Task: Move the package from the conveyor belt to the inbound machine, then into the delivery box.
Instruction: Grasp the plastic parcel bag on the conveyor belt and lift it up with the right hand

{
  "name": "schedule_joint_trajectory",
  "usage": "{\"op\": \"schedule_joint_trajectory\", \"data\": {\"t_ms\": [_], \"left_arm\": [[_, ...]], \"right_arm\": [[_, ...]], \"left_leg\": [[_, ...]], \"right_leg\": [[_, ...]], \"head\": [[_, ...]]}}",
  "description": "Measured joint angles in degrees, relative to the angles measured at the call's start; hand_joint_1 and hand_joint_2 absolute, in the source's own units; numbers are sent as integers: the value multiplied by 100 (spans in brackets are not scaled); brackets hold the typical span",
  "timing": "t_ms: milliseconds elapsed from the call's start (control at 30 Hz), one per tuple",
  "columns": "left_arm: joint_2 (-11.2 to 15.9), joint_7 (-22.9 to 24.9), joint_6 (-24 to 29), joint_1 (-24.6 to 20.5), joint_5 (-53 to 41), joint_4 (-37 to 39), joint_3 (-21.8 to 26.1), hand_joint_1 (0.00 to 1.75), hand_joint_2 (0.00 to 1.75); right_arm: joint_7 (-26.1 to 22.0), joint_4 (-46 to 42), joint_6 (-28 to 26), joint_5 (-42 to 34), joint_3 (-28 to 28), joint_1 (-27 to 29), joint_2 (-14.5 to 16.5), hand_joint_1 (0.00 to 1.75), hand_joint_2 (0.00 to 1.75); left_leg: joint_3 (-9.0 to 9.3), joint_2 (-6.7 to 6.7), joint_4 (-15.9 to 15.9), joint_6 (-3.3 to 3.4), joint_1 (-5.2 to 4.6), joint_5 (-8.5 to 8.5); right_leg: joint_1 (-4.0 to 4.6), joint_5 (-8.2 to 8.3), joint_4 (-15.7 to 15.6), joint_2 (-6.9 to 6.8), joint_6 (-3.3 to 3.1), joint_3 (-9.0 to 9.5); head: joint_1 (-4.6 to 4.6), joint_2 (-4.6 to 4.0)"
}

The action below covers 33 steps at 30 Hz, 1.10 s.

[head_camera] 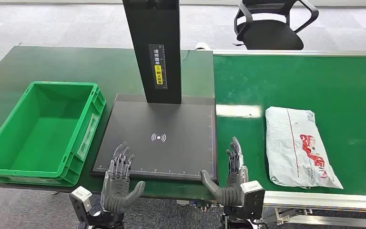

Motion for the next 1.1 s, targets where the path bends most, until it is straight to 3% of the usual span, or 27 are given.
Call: {"op": "schedule_joint_trajectory", "data": {"t_ms": [67,200,333,433,533,700,933,1100], "left_arm": [[0,-4,5,0,29,1,1,0,175],[12,-122,-76,-28,145,62,9,0,175],[59,-303,-183,-205,254,317,10,0,175],[85,-355,-209,-318,310,487,12,0,175],[99,-380,-213,-372,329,589,21,0,175],[101,-380,-214,-479,379,679,40,0,175],[99,-372,-222,-494,381,709,95,0,175],[104,-375,-295,-540,391,765,115,0,175]], "right_arm": [[231,2,-376,462,1,-30,-30,0,175],[1442,142,-1367,2290,-280,-496,-417,0,175],[2571,1362,-1673,3963,-1172,-1855,-1335,0,175],[3053,2686,-1847,4787,-1752,-3111,-2159,0,175],[3228,3634,-1815,5029,-2101,-4019,-2746,0,175],[3332,4461,-1700,5269,-2330,-4706,-3188,0,175],[3270,4922,-1425,5357,-2508,-4919,-3266,0,175],[2976,5139,-548,5226,-2640,-4951,-3284,0,175]], "left_leg": [[0,0,0,0,0,0],[1,1,2,3,-3,2],[-1,-1,7,30,-20,20],[-7,-6,11,52,-43,37],[-7,-8,13,55,-47,40],[-16,-9,10,54,-44,39],[-23,-7,8,52,-40,38],[-23,-7,9,53,-41,39]], "right_leg": [[0,0,0,0,0,0],[-4,3,0,0,4,2],[-29,29,-1,0,33,5],[-48,44,-1,-7,48,1],[-50,46,-1,-12,51,1],[-46,46,0,-12,50,-9],[-40,43,0,-12,48,-14],[-43,44,0,-12,48,-15]], "head": [[0,0],[-1,0],[0,0],[1,0],[1,0],[-2,0],[-2,0],[-1,0]]}}
